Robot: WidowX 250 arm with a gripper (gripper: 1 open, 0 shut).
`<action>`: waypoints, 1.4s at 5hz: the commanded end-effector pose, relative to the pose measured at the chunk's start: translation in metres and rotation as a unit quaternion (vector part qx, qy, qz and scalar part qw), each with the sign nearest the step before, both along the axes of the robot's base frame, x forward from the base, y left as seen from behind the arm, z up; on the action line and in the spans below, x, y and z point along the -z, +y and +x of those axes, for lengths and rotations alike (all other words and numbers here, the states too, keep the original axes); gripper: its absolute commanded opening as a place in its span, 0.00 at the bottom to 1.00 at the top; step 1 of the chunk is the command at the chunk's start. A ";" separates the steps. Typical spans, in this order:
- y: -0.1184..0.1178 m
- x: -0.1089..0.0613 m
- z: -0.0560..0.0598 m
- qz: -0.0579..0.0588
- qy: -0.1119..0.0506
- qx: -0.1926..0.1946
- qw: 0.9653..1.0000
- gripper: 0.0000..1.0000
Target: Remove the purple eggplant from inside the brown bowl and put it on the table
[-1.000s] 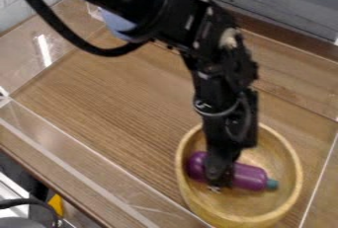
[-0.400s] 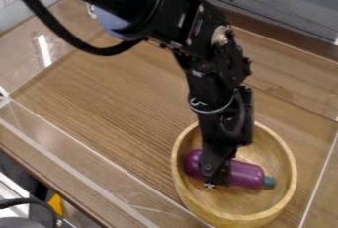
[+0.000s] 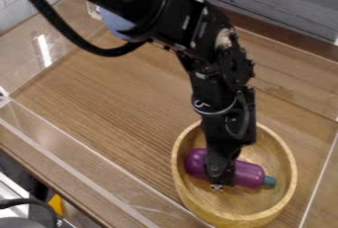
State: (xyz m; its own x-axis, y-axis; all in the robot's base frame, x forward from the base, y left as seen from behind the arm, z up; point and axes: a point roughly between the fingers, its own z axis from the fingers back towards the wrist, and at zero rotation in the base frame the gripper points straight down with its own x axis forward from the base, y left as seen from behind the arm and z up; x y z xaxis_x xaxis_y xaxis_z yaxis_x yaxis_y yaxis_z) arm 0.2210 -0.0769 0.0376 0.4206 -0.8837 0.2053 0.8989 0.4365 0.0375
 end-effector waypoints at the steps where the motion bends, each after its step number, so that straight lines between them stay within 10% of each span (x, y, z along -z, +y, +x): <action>1: -0.001 -0.002 0.008 0.000 -0.007 -0.030 1.000 0.00; 7: 0.002 -0.010 0.039 -0.002 -0.011 -0.059 0.998 0.00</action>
State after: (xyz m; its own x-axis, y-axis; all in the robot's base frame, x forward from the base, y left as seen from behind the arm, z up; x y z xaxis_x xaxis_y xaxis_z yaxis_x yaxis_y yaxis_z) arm 0.2534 -0.0727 0.0403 0.5313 -0.8236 0.1984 0.8368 0.5468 0.0288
